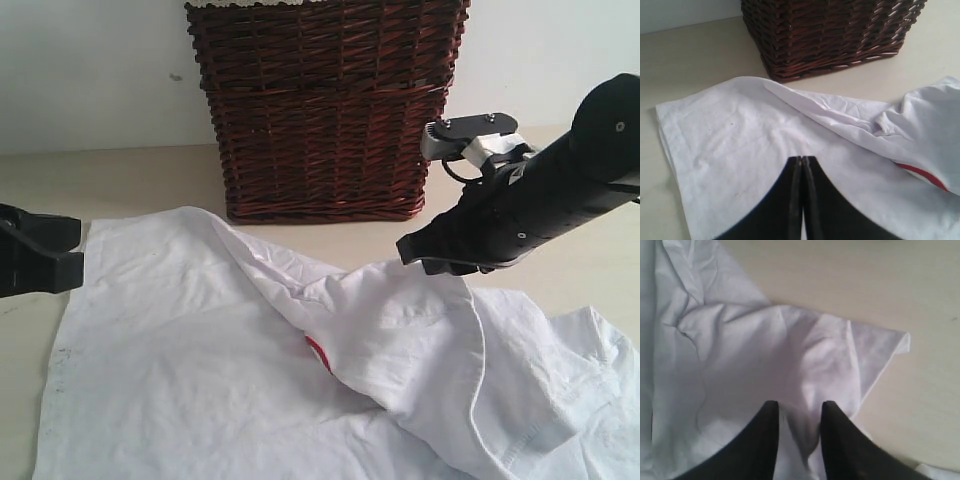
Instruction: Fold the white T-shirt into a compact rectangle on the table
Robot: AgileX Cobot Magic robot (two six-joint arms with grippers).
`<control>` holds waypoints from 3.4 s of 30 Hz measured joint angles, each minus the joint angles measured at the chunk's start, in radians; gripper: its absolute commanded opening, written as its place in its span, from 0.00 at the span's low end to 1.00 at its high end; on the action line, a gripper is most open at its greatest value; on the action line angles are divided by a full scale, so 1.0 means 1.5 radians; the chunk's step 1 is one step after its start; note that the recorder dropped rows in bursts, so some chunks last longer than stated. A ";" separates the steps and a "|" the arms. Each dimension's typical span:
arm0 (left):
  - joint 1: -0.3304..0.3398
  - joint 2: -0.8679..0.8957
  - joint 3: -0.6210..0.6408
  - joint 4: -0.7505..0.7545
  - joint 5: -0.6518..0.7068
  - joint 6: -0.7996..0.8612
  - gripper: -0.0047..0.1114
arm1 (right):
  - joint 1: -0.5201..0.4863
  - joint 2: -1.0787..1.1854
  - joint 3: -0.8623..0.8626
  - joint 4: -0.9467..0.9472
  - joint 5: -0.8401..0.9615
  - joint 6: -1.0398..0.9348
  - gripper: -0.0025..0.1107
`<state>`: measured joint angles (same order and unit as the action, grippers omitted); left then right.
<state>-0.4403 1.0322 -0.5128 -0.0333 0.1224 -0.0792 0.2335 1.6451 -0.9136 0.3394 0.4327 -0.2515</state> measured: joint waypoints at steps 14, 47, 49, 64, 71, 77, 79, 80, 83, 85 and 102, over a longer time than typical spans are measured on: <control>0.000 0.000 0.045 -0.012 -0.033 -0.004 0.04 | 0.000 0.000 -0.004 0.053 0.013 -0.031 0.33; 0.000 0.000 0.045 -0.013 -0.032 0.003 0.04 | 0.000 0.000 -0.004 -0.078 0.062 0.104 0.33; 0.000 0.000 0.045 -0.013 -0.032 0.003 0.04 | 0.000 0.020 -0.004 -0.084 0.059 0.104 0.33; 0.000 0.000 0.045 -0.013 -0.032 0.001 0.04 | 0.000 0.011 -0.004 -0.086 0.013 0.082 0.02; 0.000 0.000 0.045 -0.013 -0.032 0.001 0.04 | 0.000 -0.004 -0.011 -0.089 0.014 0.056 0.02; 0.000 0.000 0.045 -0.013 -0.032 0.001 0.04 | 0.000 -0.083 -0.103 -0.206 0.073 0.125 0.02; 0.000 0.000 0.045 -0.013 -0.032 0.001 0.04 | 0.000 -0.104 -0.144 -0.310 0.111 0.189 0.02; 0.000 0.000 0.045 -0.013 -0.032 0.001 0.04 | 0.000 -0.110 -0.166 -0.391 0.139 0.242 0.02; 0.000 0.000 0.045 -0.013 -0.032 0.001 0.04 | -0.001 -0.105 -0.216 -0.573 0.221 0.348 0.02; 0.000 0.000 0.045 -0.013 -0.032 0.001 0.04 | -0.009 -0.091 -0.236 -0.647 0.243 0.383 0.02; -0.072 0.000 0.045 -0.025 0.023 0.000 0.04 | -0.111 0.158 -0.366 -0.899 0.118 0.526 0.48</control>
<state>-0.5475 1.0322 -0.4459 -0.0711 0.1566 -0.0786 0.0665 1.8816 -1.4631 -1.0086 0.6092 0.5370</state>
